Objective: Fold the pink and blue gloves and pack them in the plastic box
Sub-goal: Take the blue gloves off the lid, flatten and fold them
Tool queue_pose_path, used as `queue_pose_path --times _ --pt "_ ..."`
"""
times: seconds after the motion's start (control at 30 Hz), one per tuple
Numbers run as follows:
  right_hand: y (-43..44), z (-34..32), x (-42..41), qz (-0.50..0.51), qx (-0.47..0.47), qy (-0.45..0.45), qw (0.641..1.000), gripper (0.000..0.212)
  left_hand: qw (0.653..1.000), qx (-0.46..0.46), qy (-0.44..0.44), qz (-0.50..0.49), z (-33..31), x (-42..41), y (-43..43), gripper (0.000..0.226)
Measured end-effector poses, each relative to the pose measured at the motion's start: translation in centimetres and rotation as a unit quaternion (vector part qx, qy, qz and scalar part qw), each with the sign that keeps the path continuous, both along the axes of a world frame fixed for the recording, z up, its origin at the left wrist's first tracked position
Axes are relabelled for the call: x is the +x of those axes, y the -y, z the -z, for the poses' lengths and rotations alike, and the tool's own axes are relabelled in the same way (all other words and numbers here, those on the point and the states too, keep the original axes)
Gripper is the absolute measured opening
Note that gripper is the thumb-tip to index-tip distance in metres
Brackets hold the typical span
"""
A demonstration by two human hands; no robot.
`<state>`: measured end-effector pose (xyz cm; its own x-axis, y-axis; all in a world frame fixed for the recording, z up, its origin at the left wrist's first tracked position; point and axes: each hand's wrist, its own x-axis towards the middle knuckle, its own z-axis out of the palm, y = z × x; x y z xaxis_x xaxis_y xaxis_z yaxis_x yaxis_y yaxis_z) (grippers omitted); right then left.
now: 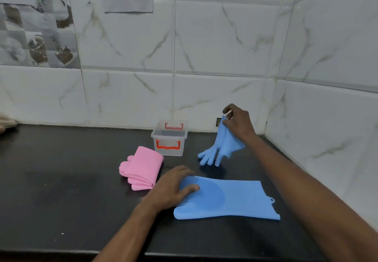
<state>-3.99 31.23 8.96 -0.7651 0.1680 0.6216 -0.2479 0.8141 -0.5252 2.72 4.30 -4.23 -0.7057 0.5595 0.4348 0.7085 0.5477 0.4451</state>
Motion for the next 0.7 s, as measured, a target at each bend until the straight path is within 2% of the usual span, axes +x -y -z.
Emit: queue_pose_path --times 0.23,0.37,0.47,0.57,0.7 --pt "2.6 -6.3 5.4 -0.028 -0.021 -0.031 0.999 0.021 0.984 0.165 -0.014 -0.068 -0.9 1.4 0.1 0.088" --pt "4.2 -8.3 7.7 -0.075 -0.036 -0.021 0.996 0.024 0.976 0.206 0.003 -0.065 -2.6 2.6 -2.0 0.106" --pt "4.6 -8.2 8.9 -0.142 -0.089 0.000 0.986 0.025 0.968 0.244 0.005 -0.061 -5.0 3.0 -4.4 0.113" --pt "4.1 -7.0 9.6 -0.206 -0.181 0.012 0.962 0.025 0.963 0.256 -0.062 -0.062 -6.9 2.2 -5.4 0.100" --pt "2.2 -5.4 9.9 -0.253 -0.279 0.042 0.925 0.033 0.958 0.270 -0.090 -0.034 -7.7 1.4 -4.9 0.040"
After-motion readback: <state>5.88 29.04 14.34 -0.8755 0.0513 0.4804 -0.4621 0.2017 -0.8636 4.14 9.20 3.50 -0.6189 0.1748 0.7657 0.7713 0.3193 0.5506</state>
